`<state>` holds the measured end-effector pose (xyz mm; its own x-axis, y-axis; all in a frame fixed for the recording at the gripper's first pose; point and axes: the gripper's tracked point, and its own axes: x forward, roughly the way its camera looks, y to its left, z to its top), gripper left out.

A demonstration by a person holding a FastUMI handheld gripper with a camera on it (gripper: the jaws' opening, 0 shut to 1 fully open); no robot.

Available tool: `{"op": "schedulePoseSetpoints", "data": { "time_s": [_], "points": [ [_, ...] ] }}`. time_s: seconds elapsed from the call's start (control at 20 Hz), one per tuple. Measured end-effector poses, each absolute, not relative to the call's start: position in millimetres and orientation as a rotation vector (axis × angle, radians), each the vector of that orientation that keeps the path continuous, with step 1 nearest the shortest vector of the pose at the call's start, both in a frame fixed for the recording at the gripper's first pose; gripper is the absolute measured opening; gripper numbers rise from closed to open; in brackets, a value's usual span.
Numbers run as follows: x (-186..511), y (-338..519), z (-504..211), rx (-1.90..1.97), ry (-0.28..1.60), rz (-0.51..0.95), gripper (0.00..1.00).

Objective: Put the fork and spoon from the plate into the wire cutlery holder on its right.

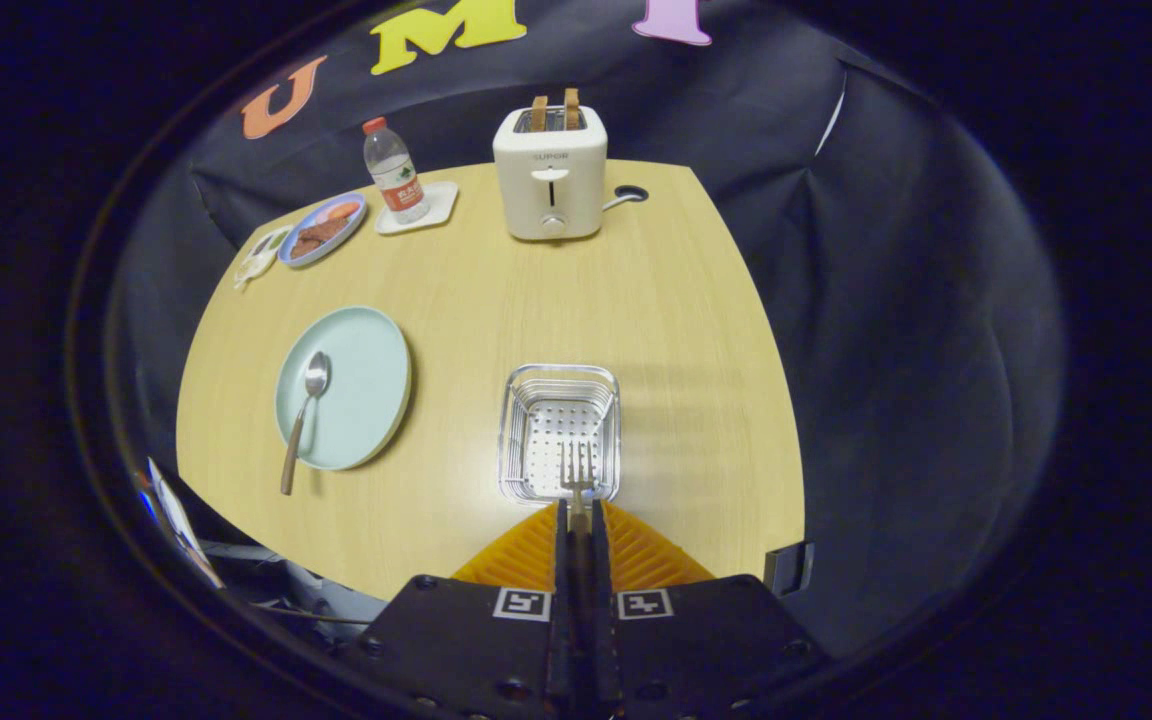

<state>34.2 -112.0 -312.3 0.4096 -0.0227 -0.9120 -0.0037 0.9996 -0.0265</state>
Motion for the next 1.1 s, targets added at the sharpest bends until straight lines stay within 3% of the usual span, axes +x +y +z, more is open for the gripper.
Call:
{"op": "schedulePoseSetpoints", "data": {
  "time_s": [0.4, 0.5, 0.55, 1.0, 1.1],
  "points": [
    [45, -90, -300, -0.043, 1.056, 0.023, 0.11],
    [51, -74, -296, -0.077, 1.003, 0.050, 0.19],
    [53, -63, -293, -0.091, 0.977, 0.065, 0.23],
    [56, 66, -309, -0.120, 0.903, 0.219, 0.99],
    [58, 90, -319, -0.107, 0.915, 0.216, 0.96]
  ]
}}
